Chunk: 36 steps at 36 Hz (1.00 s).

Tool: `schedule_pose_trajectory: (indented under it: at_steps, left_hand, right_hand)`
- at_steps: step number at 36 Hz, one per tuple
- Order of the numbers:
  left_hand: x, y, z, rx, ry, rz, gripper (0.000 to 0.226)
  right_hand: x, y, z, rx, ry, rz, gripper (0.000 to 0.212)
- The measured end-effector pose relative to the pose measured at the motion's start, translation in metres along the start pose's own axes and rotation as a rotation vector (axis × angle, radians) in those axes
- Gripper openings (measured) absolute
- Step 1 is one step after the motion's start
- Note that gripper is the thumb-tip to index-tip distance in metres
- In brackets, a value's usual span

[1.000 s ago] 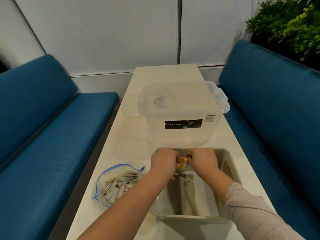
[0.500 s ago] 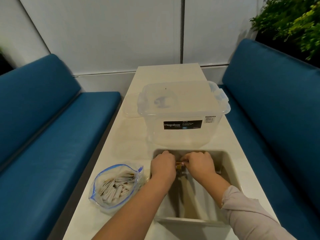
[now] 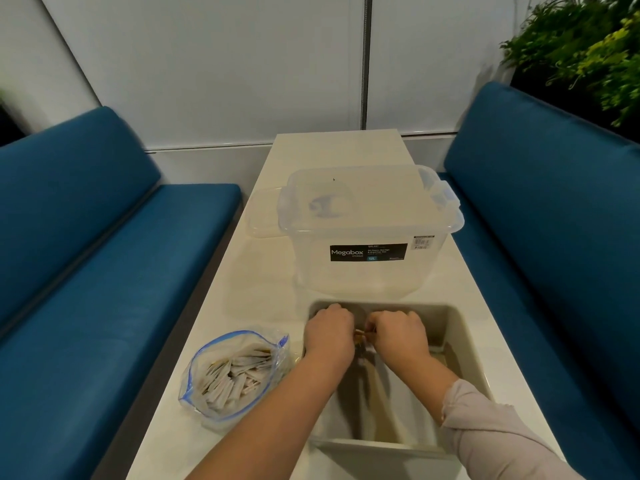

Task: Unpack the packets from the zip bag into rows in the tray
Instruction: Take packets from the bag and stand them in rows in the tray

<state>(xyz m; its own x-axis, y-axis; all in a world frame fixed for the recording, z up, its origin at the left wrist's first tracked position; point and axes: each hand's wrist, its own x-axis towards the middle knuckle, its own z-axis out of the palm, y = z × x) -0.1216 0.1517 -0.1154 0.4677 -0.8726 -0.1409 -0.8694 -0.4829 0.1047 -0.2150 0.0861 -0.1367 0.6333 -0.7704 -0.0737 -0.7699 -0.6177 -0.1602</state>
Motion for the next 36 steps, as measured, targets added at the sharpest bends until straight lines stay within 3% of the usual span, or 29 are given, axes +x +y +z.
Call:
schedule_pose_trajectory:
  at_steps: [9, 18, 22, 26, 30, 36]
  left_hand:
    - [-0.015, -0.032, -0.044, -0.333, 0.151, -0.092, 0.018]
    - [-0.032, -0.059, -0.051, -0.329, 0.181, -0.097, 0.018]
    - [-0.033, -0.048, -0.044, -0.214, 0.136, -0.023, 0.020]
    - [-0.031, -0.039, -0.039, -0.117, 0.088, 0.047, 0.029]
    - [-0.031, -0.039, -0.039, -0.114, 0.122, 0.035, 0.027]
    - [-0.035, -0.045, -0.036, -0.136, 0.154, 0.017, 0.020]
  right_hand:
    - [0.002, 0.002, -0.001, 0.014, 0.020, 0.014, 0.013]
    - [0.000, 0.000, -0.005, 0.032, 0.010, 0.017, 0.018]
    - [-0.001, 0.000, -0.002, 0.054, 0.077, 0.007, 0.004]
    - [-0.002, -0.002, 0.002, 0.026, 0.029, 0.108, 0.007]
    - [-0.003, -0.004, 0.007, 0.159, -0.139, 0.313, 0.031]
    - [0.000, -0.009, 0.012, 0.220, -0.176, 0.379, 0.043]
